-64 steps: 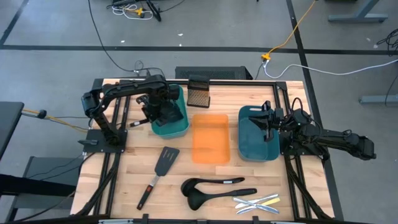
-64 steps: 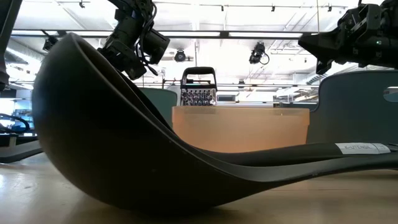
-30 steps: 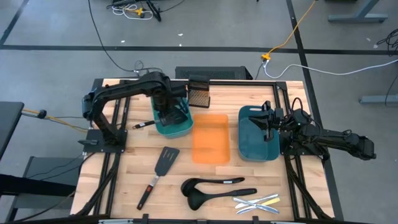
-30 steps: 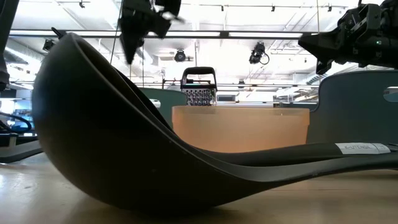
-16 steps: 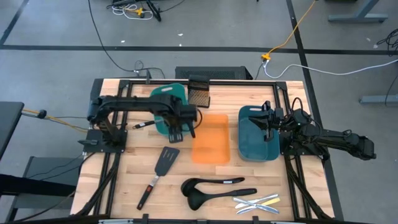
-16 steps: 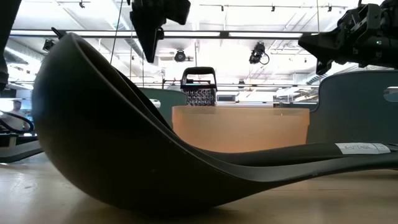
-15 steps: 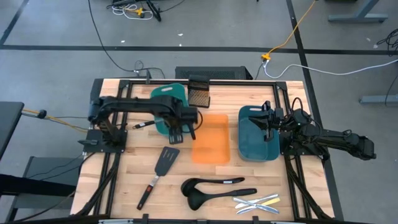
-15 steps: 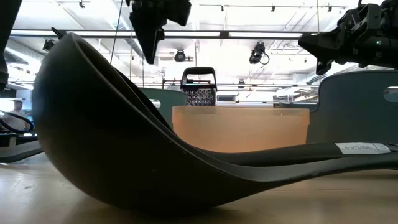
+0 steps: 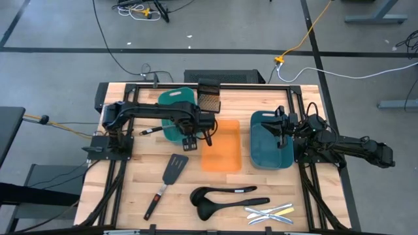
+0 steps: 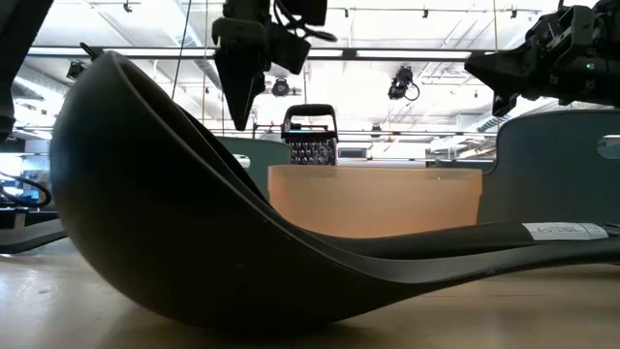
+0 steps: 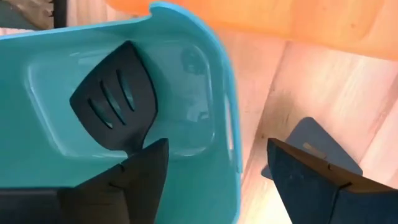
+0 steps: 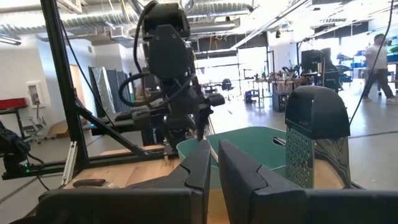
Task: Pick & Place Kitchen Items
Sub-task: Adjust the green bin, then put the blue spatula into the green bin
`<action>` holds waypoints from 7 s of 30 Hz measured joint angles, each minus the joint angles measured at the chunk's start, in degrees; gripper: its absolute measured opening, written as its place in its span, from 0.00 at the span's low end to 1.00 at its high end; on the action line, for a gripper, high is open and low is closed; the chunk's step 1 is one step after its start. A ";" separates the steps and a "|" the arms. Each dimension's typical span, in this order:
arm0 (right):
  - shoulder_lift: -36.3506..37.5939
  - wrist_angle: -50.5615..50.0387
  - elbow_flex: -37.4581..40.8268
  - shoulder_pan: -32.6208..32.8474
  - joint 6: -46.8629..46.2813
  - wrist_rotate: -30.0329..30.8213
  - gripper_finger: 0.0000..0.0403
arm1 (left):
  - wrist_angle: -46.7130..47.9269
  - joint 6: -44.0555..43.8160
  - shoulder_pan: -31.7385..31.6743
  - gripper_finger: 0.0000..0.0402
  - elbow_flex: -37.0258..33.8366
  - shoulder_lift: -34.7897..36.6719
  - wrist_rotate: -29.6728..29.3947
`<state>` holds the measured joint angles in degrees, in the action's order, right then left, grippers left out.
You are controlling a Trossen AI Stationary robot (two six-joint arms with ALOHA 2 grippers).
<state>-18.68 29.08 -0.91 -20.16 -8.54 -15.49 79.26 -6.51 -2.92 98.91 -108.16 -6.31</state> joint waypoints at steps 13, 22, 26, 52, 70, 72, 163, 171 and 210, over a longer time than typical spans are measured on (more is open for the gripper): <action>0.02 0.07 0.00 0.00 0.02 -0.02 0.11 | -1.26 1.22 -1.53 0.66 0.02 -2.57 1.47; 0.01 0.04 0.00 0.00 -0.01 -0.02 0.11 | -1.14 2.95 -2.19 0.66 0.02 -2.54 4.71; 0.01 0.04 0.00 -0.01 -0.04 -0.02 0.11 | 1.92 5.96 -2.12 0.66 0.02 -2.54 6.75; 0.02 0.42 0.00 0.00 -0.17 -0.57 0.11 | 0.32 7.16 -4.37 0.56 0.00 -6.03 6.99; 0.01 0.48 0.00 0.00 -0.17 -0.48 0.11 | 10.30 3.98 -3.30 0.07 0.00 -6.03 8.21; 0.01 0.48 0.00 0.00 -0.17 -0.48 0.11 | 10.94 3.78 -2.93 0.07 0.00 -6.03 8.25; 0.01 -0.46 0.00 -0.01 0.16 -0.44 0.11 | -51.25 -5.31 41.48 0.01 -58.29 78.65 -30.76; 0.01 -0.57 0.00 0.00 0.00 -0.44 0.11 | -40.38 -23.31 48.08 0.01 -49.04 63.35 -26.87; 0.02 -1.03 0.00 -0.02 0.02 -0.44 0.11 | -29.98 -91.88 51.32 0.64 -38.27 15.33 -2.60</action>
<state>-18.65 28.05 -0.91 -20.18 -8.51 -15.92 49.28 -98.39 48.41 60.64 -92.83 -8.90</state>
